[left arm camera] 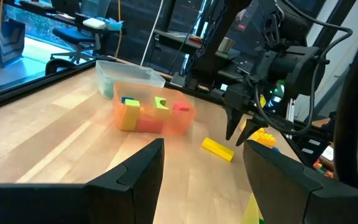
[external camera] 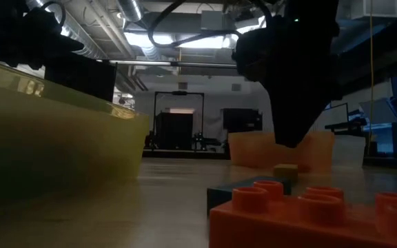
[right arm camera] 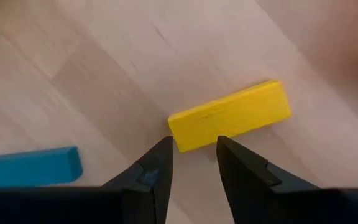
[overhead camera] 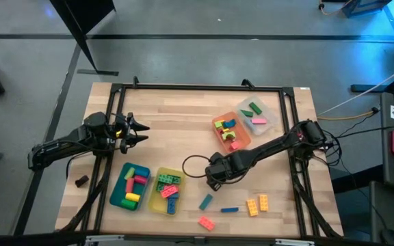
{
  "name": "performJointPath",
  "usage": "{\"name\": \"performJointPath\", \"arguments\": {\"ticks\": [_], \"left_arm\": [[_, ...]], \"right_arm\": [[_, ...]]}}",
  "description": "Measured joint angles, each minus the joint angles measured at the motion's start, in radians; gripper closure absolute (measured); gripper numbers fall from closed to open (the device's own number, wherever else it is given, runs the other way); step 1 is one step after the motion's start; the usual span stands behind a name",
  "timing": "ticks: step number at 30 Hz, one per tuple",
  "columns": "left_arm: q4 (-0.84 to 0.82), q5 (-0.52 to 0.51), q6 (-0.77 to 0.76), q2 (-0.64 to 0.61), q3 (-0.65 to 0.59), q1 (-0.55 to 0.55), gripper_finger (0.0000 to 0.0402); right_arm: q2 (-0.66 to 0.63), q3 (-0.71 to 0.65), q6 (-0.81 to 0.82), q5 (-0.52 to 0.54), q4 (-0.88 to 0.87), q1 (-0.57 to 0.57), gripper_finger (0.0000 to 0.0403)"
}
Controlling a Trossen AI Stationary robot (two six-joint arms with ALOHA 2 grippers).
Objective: Sort blocks by size
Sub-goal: Put the yellow rectangle block into the transparent bin
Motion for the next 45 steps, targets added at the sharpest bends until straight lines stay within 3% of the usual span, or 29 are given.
{"name": "performJointPath", "arguments": {"ticks": [8, 16, 23, 26, 29, 35, 40, 45], "left_arm": [[0.0, 0.0, 0.0, 0.0, 0.0, 0.0, 0.0196], [0.0, 0.0, 0.006, 0.0, 0.0, 0.0, 0.0196], [0.0, 0.0, 0.017, 0.0, 0.0, 0.0, 0.0196], [-0.002, 0.0, 0.016, 0.0, 0.0, 0.0, 0.0196], [-0.015, 0.0, 0.016, 0.0, 0.0, 0.0, 0.0196], [-0.081, 0.0, -0.015, 0.0, -0.001, 0.0, 0.0196], [-0.08, 0.0, -0.036, 0.0, -0.001, 0.0, 0.0196], [-0.074, 0.0, -0.01, 0.0, -0.001, 0.0, 0.0196]], "right_arm": [[0.0, 0.0, -0.025, -0.009, 0.007, 0.0, 0.0276], [0.0, 0.001, -0.286, -0.035, 0.037, -0.007, 0.0273], [0.0, 0.002, -0.438, -0.035, 0.091, -0.007, 0.0209], [-0.001, 0.002, -0.591, -0.035, 0.09, -0.007, 0.0177], [-0.001, 0.002, -0.843, -0.065, 0.088, -0.007, 0.0156], [-0.001, 0.002, -1.292, -0.082, 0.071, -0.006, 0.0146], [-0.002, 0.002, -1.49, -0.03, -0.012, -0.006, 0.0146], [-0.002, -0.012, -1.58, 0.021, -0.015, -0.007, 0.0146]]}}
